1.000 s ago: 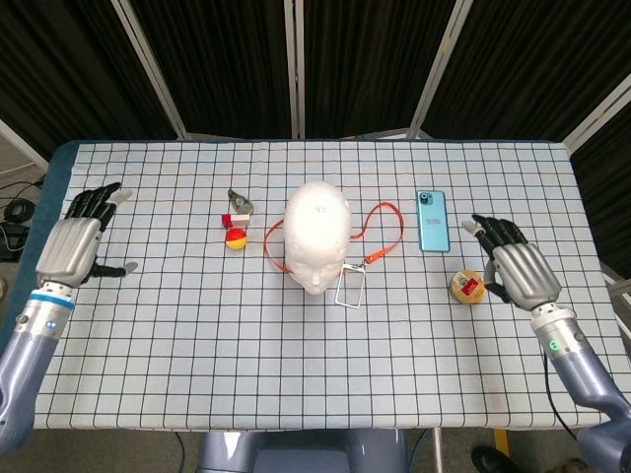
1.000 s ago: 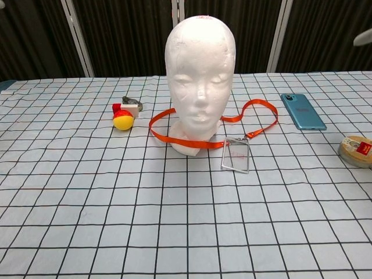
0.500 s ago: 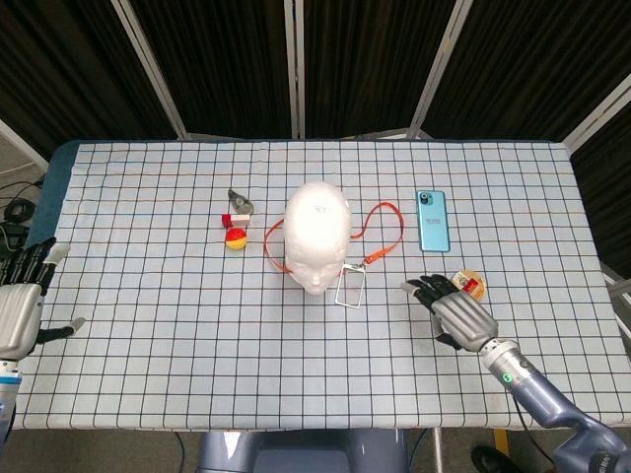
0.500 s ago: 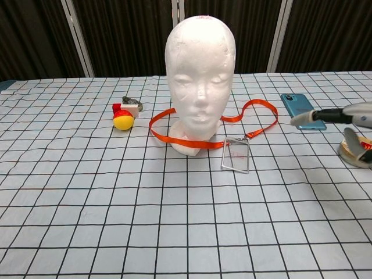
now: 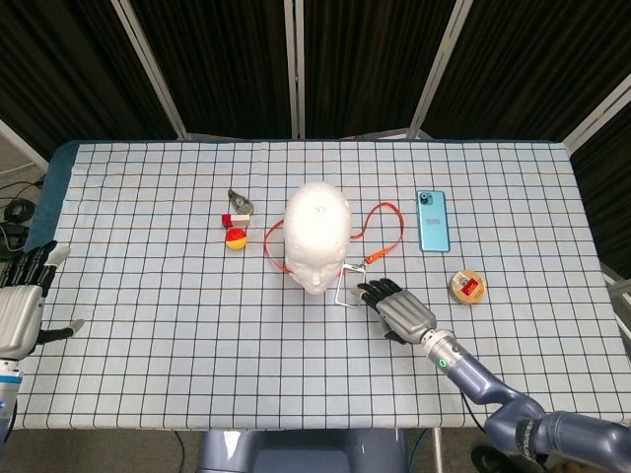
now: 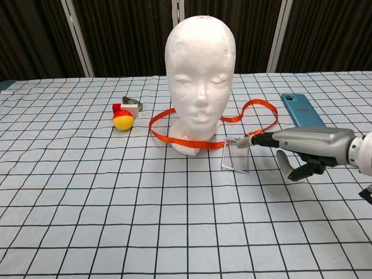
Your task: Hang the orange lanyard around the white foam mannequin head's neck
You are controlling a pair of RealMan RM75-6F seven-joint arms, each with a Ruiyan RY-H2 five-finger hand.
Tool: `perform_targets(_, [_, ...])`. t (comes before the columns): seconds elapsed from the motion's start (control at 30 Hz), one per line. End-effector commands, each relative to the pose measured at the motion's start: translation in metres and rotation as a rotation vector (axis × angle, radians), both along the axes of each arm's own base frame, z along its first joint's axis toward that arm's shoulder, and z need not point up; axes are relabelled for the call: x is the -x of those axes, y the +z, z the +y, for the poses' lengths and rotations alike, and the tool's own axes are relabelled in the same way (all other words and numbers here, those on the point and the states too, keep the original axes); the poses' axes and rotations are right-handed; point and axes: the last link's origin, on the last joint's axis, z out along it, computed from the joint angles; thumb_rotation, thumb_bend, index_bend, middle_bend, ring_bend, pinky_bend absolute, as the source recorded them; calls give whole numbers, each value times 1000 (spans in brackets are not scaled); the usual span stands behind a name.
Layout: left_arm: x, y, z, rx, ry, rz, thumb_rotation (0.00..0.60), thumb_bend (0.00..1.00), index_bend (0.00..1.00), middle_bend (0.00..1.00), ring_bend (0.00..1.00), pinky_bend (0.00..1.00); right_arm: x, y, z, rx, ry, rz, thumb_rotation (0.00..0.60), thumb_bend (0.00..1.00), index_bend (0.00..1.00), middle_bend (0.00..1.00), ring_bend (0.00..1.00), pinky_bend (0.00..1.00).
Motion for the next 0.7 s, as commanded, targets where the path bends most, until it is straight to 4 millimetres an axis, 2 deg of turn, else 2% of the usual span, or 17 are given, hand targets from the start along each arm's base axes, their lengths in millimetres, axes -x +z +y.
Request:
perform_targets(0.03, [0, 0, 0, 0, -2, -2, 600, 0, 0, 0, 0, 0, -2, -6, -1, -8, 0, 4, 600, 1000, 19, 42, 15, 61])
perform_targets(0.23, [1, 0, 1, -1, -1, -9, 600, 0, 0, 0, 0, 0, -3, -17, 0, -35, -12, 15, 600, 1000, 19, 47, 16, 61])
perform_targets(0.7, [-1, -1, 1, -10, -21, -4, 600, 0, 0, 0, 0, 0, -7, -28, 8, -96, -4, 24, 600, 1000, 36, 82, 56, 88])
